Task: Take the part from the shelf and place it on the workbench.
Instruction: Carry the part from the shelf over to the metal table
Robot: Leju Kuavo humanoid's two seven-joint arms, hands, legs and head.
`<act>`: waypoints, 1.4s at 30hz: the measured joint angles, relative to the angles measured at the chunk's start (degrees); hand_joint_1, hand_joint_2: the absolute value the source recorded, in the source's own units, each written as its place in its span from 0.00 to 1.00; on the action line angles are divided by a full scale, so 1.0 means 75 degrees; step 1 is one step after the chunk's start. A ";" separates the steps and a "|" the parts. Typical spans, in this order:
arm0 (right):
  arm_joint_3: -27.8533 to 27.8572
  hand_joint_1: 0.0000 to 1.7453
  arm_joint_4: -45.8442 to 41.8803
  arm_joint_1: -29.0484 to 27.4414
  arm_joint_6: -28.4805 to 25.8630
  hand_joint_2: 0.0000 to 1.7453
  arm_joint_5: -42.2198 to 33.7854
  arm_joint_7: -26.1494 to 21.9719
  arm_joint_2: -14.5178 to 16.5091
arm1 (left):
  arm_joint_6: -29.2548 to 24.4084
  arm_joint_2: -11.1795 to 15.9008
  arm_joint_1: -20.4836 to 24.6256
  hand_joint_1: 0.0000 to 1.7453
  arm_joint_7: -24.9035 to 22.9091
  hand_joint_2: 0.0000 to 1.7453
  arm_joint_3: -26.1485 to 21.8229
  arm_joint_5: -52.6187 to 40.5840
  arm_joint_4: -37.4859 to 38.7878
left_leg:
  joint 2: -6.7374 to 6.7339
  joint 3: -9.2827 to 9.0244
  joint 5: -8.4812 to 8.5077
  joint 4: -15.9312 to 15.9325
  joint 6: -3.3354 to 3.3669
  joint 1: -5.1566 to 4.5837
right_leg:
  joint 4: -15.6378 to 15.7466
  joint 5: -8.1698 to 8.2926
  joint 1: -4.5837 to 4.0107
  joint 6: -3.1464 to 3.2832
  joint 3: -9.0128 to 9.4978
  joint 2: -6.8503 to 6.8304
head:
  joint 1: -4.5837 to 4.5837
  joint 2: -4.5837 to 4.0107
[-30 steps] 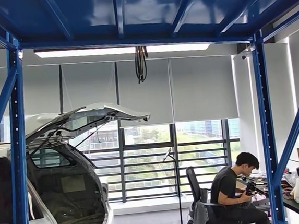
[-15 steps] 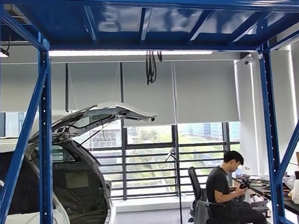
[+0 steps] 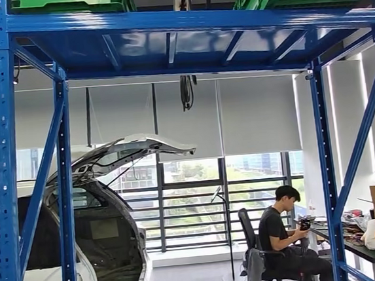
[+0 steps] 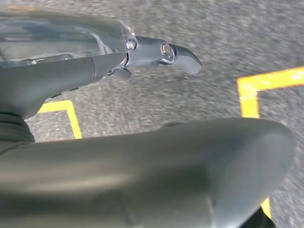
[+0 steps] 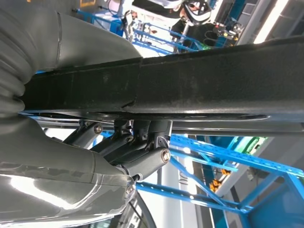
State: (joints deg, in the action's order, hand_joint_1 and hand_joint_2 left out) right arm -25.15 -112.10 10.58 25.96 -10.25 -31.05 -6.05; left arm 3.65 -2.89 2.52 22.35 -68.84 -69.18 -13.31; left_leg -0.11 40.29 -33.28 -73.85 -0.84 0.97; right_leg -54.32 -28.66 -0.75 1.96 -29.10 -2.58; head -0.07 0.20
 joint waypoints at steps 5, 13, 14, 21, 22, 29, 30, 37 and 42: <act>0.0101 1.00 -0.0127 -0.0155 -0.0027 1.00 0.0027 -0.0092 -0.0079 | -0.0014 0.0036 0.0043 0.00 -0.0088 1.00 -0.0009 -0.0010 0.0000 | -0.0431 -0.1258 0.0472 0.1730 -0.0104 0.0052 | -0.0415 0.0016 0.0014 -0.0171 -0.0426 -0.0305 | 0.0001 0.0000; 0.0191 1.00 -0.0236 -0.0230 0.0065 1.00 0.0162 -0.0158 -0.0270 | -0.0039 0.0074 0.0031 0.00 -0.0173 1.00 -0.0034 -0.0036 0.0000 | -0.0004 -0.1102 0.0497 0.2014 0.0358 0.0045 | -0.2156 -0.0991 0.0104 -0.0478 -0.1157 0.0236 | 0.0003 0.0000; 0.0182 1.00 -0.0236 -0.0238 0.0072 1.00 0.0222 -0.0168 -0.0295 | -0.0033 0.0076 0.0030 0.00 -0.0190 1.00 -0.0042 -0.0036 0.0000 | 0.0076 -0.1071 0.0527 0.2011 0.0369 0.0029 | -0.2520 -0.1116 0.0107 -0.0481 -0.1276 0.0265 | 0.0003 0.0000; 0.0112 1.00 -0.0306 -0.0212 0.0009 1.00 0.0471 -0.0218 -0.0431 | -0.0008 0.0093 0.0023 0.00 -0.0525 1.00 -0.0152 0.0006 0.0003 | 0.0663 -0.0941 0.0691 0.2011 0.0266 0.0013 | -0.0533 -0.0140 0.0066 -0.0167 -0.0165 0.0982 | 0.0000 0.0002; 0.0101 1.00 -0.0309 -0.0206 -0.0010 1.00 0.0488 -0.0220 -0.0451 | -0.0004 0.0104 0.0012 0.00 -0.0584 1.00 -0.0181 0.0017 0.0004 | 0.0746 -0.0905 0.0726 0.2019 0.0213 0.0026 | -0.0503 -0.0120 0.0055 -0.0162 -0.0168 0.0935 | 0.0001 0.0002; 0.0038 1.00 -0.0257 -0.0169 -0.0093 1.00 0.0609 -0.0201 -0.0555 | 0.0016 0.0222 -0.0080 0.00 -0.0842 1.00 -0.0395 0.0095 0.0006 | 0.0137 -0.0047 -0.0271 0.0257 0.0003 0.0023 | -0.0209 -0.0015 0.0112 -0.0073 -0.0173 0.0191 | -0.0008 0.0000; 0.0018 1.00 -0.0233 -0.0173 -0.0108 1.00 0.0637 -0.0199 -0.0568 | 0.0019 0.0232 -0.0088 0.00 -0.0858 1.00 -0.0418 0.0099 0.0006 | 0.0115 0.0003 -0.0301 0.0058 -0.0026 0.0033 | -0.0223 -0.0017 0.0111 -0.0076 -0.0188 0.0090 | -0.0009 0.0000; -0.0012 1.00 0.0121 -0.0357 -0.0133 1.00 0.1180 -0.0958 -0.0750 | 0.0163 0.0286 -0.0080 0.00 -0.0805 1.00 -0.0453 -0.0090 0.0006 | -0.0367 -0.1053 0.0534 0.2013 0.0066 -0.0019 | -0.0429 -0.0104 0.0049 -0.0296 -0.0257 -0.0436 | -0.0007 0.0000; -0.0042 1.00 0.0303 -0.0425 -0.0002 1.00 0.1304 -0.1038 -0.0802 | 0.0185 0.0278 -0.0080 0.00 -0.0839 1.00 -0.0453 -0.0155 0.0006 | -0.0071 -0.0950 0.0650 0.2024 0.0308 0.0015 | -0.1273 -0.0742 0.0137 -0.0455 -0.0594 0.0084 | -0.0004 0.0000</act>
State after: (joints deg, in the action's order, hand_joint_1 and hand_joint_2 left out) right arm -25.46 -109.83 7.39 25.94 -0.47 -38.83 -12.07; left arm 5.04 -0.81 1.92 16.06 -72.24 -70.34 -13.27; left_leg -0.63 33.16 -28.40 -58.67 1.47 1.09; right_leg -63.87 -34.23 0.28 -1.45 -33.56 -1.95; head -0.09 0.20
